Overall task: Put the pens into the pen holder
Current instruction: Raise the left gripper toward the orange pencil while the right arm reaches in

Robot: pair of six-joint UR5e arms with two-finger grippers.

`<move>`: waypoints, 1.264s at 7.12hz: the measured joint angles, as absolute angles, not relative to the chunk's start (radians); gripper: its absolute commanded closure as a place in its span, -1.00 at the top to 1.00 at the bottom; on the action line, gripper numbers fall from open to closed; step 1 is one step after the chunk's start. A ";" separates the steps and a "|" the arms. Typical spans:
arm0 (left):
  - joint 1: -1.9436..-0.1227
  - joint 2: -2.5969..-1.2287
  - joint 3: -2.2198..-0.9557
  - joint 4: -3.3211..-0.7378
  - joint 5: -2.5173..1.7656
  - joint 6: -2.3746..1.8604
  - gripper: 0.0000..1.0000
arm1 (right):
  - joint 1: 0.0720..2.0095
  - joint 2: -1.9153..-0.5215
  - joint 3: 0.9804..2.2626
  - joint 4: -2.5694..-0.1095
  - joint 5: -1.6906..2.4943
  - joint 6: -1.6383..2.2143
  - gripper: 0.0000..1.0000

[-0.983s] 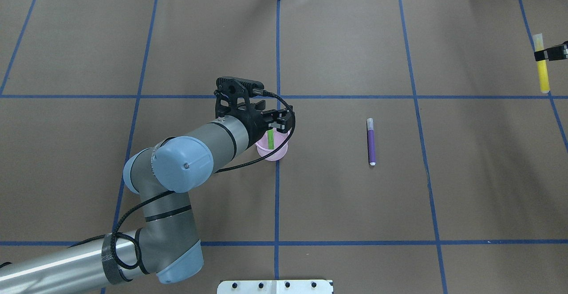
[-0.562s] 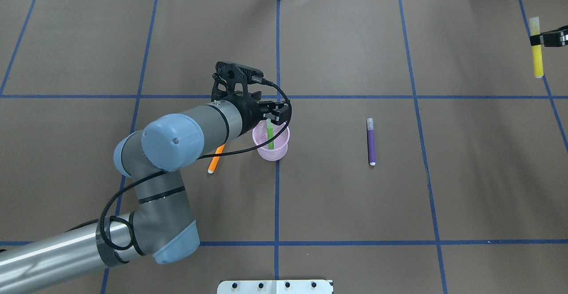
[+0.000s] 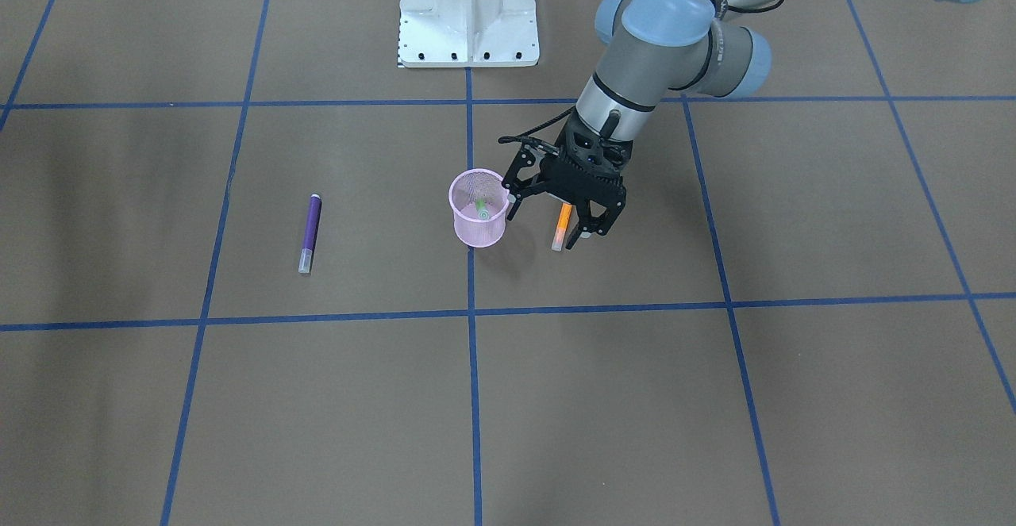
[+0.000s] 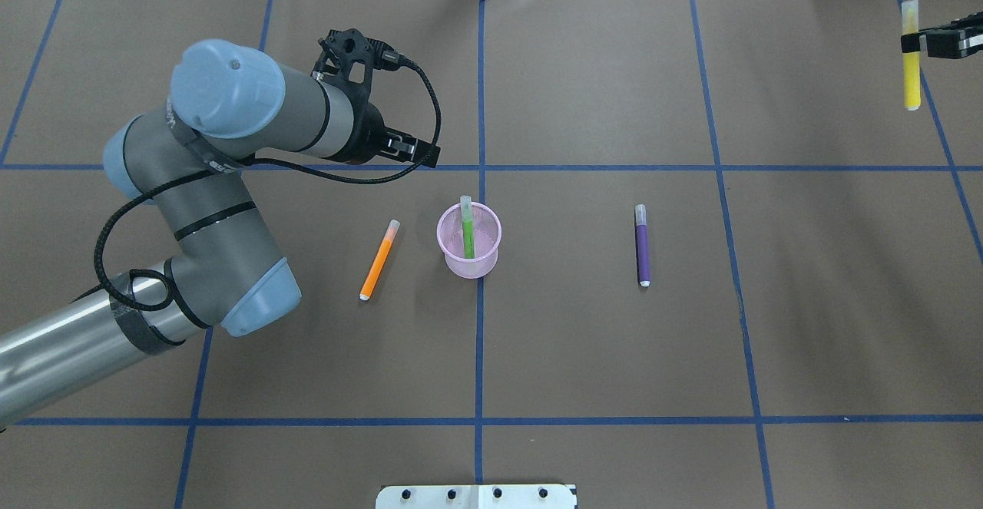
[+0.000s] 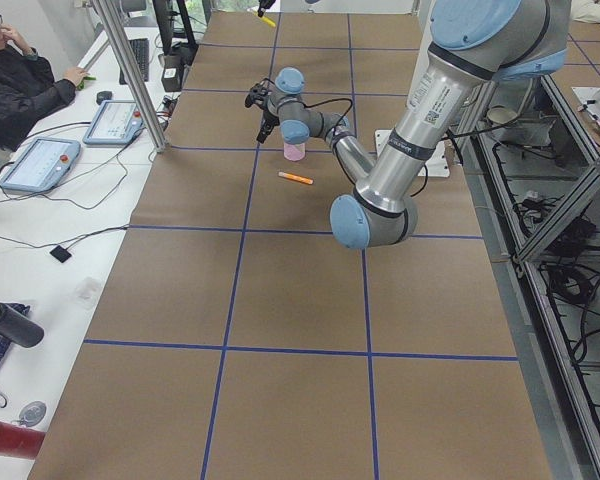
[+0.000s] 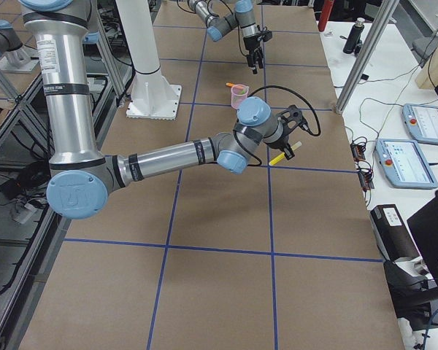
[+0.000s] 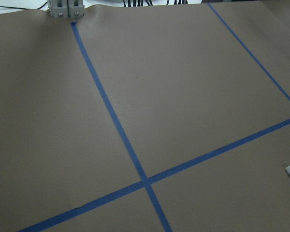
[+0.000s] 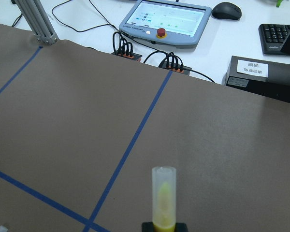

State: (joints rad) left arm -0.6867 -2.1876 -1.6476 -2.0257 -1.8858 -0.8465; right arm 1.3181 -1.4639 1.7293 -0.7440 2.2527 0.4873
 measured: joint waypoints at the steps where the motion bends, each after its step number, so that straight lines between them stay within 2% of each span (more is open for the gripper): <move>1: -0.703 -2.189 -1.655 -1.933 -1.922 -0.802 0.80 | 1.312 -1.437 1.726 -0.721 2.249 0.506 -1.00; 4: -0.701 -2.196 -1.680 -1.727 -1.940 -0.703 0.79 | 1.189 -1.387 1.722 -0.589 2.098 0.675 -1.00; 9: -0.620 -2.204 -1.560 -1.726 -1.940 -0.679 0.69 | 0.983 -1.325 1.725 -0.532 1.881 0.793 -1.00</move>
